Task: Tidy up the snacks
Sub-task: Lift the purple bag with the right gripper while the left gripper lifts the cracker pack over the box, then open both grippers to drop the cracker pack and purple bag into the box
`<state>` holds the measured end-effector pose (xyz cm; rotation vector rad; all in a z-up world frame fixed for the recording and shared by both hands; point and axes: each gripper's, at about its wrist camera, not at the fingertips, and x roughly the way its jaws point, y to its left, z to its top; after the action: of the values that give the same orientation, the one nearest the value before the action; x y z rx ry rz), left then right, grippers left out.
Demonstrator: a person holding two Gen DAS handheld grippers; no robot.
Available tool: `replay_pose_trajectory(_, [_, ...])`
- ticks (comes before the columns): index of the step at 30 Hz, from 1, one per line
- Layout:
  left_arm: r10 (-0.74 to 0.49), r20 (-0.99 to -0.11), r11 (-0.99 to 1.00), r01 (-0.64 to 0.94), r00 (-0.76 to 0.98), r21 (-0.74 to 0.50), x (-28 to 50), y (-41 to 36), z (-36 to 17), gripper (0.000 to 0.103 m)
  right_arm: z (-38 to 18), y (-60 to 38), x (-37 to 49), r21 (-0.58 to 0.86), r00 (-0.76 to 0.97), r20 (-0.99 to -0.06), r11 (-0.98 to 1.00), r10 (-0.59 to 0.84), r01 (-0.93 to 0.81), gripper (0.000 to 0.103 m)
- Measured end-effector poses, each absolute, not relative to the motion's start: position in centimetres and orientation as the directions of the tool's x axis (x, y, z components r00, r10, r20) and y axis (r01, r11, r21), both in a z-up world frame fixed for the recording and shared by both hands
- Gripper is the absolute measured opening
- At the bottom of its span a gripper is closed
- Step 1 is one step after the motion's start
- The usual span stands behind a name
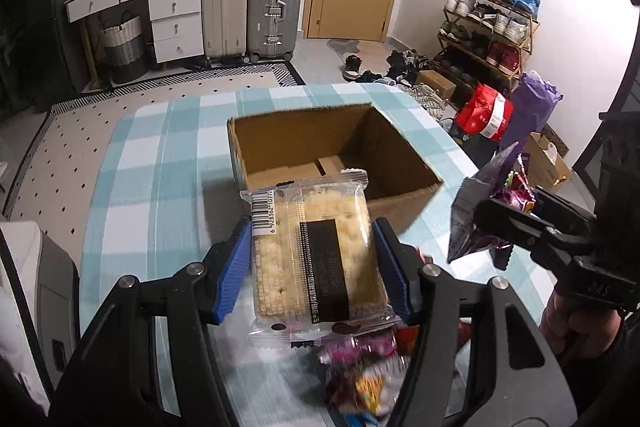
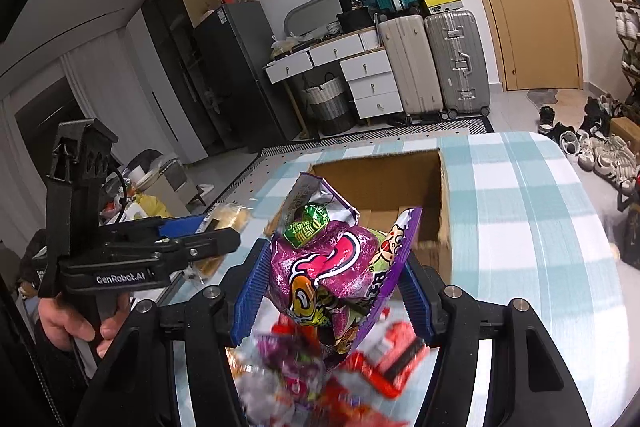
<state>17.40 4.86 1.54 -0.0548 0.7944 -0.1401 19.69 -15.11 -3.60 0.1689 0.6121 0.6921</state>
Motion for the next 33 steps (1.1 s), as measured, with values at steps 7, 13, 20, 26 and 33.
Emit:
replay_pose_trajectory(7, [-0.148, -0.714, 0.989, 0.113, 0.684, -0.097, 22.9, 4.8, 2.0, 0.057, -2.9, -13.2, 24.7, 0.357, 0.581, -0.481, 0.752, 0.657, -0.554, 0.062])
replay_pose_trajectory(13, [-0.149, -0.727, 0.988, 0.129, 0.670, -0.084, 27.3, 4.3, 1.4, 0.057, -3.4, -12.1, 29.5, 0.378, 0.567, -0.498, 0.752, 0.657, -0.539, 0.062])
replay_pose_trajectory(20, [-0.146, -0.741, 0.989, 0.127, 0.656, -0.082, 31.2, 4.2, -0.1, 0.057, -5.0, -11.7, 32.5, 0.387, 0.567, -0.518, 0.767, 0.640, -0.512, 0.063])
replay_pose_trajectory(26, [-0.161, -0.758, 0.986, 0.136, 0.632, -0.096, 33.3, 4.3, -2.3, 0.057, -7.0, -11.5, 34.6, 0.399, 0.559, -0.541, 0.777, 0.628, -0.487, 0.064])
replay_pose_trajectory(33, [-0.121, -0.780, 0.993, 0.074, 0.614, -0.095, 35.1, 5.3, -4.1, 0.078, -8.4, -10.9, 35.8, 0.347, 0.571, -0.578, 0.808, 0.584, -0.476, 0.075])
